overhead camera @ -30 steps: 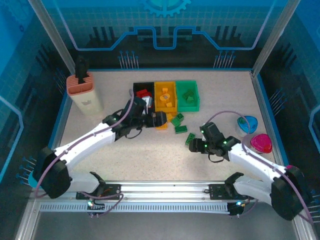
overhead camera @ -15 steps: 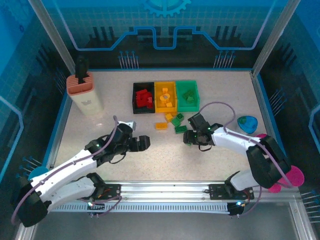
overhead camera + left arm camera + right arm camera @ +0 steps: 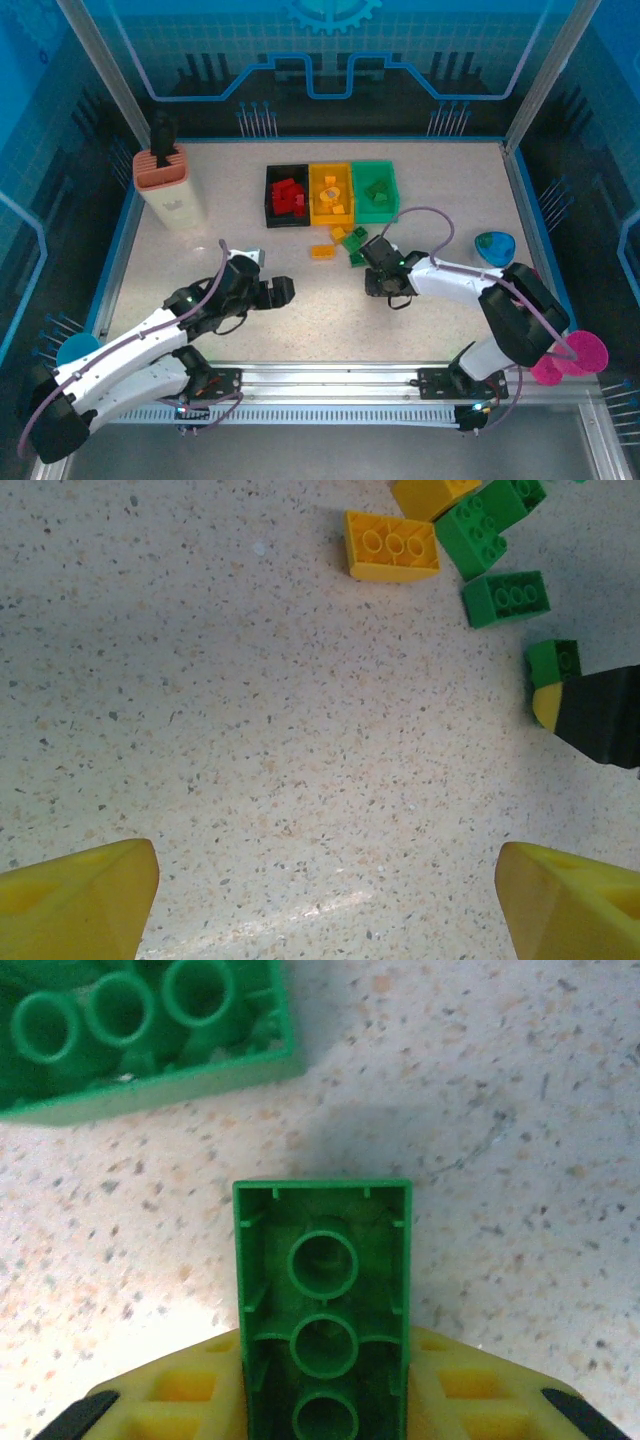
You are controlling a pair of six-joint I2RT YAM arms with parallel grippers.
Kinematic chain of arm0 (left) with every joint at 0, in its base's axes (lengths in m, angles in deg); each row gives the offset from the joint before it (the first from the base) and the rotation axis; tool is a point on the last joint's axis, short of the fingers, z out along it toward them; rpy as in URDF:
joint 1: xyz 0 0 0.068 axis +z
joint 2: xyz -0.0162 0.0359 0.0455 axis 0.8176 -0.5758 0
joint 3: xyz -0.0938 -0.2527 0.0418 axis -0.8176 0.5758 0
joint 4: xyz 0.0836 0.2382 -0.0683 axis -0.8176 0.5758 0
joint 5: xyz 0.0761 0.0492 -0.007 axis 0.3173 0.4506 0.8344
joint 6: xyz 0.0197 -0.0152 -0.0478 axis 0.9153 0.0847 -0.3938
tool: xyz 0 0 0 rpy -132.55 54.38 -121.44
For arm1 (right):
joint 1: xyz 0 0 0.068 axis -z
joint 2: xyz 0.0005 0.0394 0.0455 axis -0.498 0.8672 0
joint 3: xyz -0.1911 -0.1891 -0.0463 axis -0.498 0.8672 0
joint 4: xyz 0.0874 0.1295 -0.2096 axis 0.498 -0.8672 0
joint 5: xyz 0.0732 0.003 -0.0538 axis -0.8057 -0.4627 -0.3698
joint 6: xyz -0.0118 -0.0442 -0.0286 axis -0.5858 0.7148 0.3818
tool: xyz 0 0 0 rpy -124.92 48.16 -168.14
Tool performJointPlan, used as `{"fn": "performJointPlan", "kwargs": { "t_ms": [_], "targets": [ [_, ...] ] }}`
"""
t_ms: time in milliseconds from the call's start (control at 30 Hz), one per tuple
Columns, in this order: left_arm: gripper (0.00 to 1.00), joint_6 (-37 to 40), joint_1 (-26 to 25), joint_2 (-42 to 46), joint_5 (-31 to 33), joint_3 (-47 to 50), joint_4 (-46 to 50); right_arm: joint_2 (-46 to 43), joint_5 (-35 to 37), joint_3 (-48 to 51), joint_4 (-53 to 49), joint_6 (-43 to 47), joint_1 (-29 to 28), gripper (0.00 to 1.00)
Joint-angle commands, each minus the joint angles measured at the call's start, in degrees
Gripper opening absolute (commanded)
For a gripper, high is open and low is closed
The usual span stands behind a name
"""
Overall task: Sort the legos into containers by color
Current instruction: Pick up the lego from the center of the table, then place the lego in the container, then pick up the lego from the center of the table.
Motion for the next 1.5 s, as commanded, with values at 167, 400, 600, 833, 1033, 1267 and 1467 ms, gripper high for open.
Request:
{"fn": "performJointPlan", "kwargs": {
  "t_ms": [167,400,600,833,1033,1267,1467],
  "targets": [
    [0.87,-2.0,-1.8,1.1,2.1,2.2,1.6,-3.4,2.5,-12.8,-7.7,7.8,4.8,0.29],
    [0.87,-3.2,-3.1,3.2,1.6,3.0,3.4,5.3,-4.0,-28.9,-11.5,13.8,13.5,0.29],
    [0.87,-5.7,-4.8,5.9,2.1,4.7,4.4,17.7,-4.6,-44.2,-16.4,17.3,16.0,0.3],
    [0.86,-7.1,-6.9,7.5,3.1,4.8,6.6,29.9,-3.8,-59.2,-22.1,18.3,17.9,0.34],
    [0.86,-7.5,-7.8,8.2,3.5,4.7,6.5,28.3,-1.2,-57.3,-19.9,18.4,16.2,0.87],
    [0.86,-6.0,-8.2,4.8,3.2,4.0,3.5,16.6,-2.9,-41.9,-13.2,17.0,15.6,0.88],
    [0.86,-4.7,-8.5,-1.1,2.6,2.1,-0.3,8.0,-4.1,-28.8,-9.0,17.0,14.0,0.89]
  ]
}}
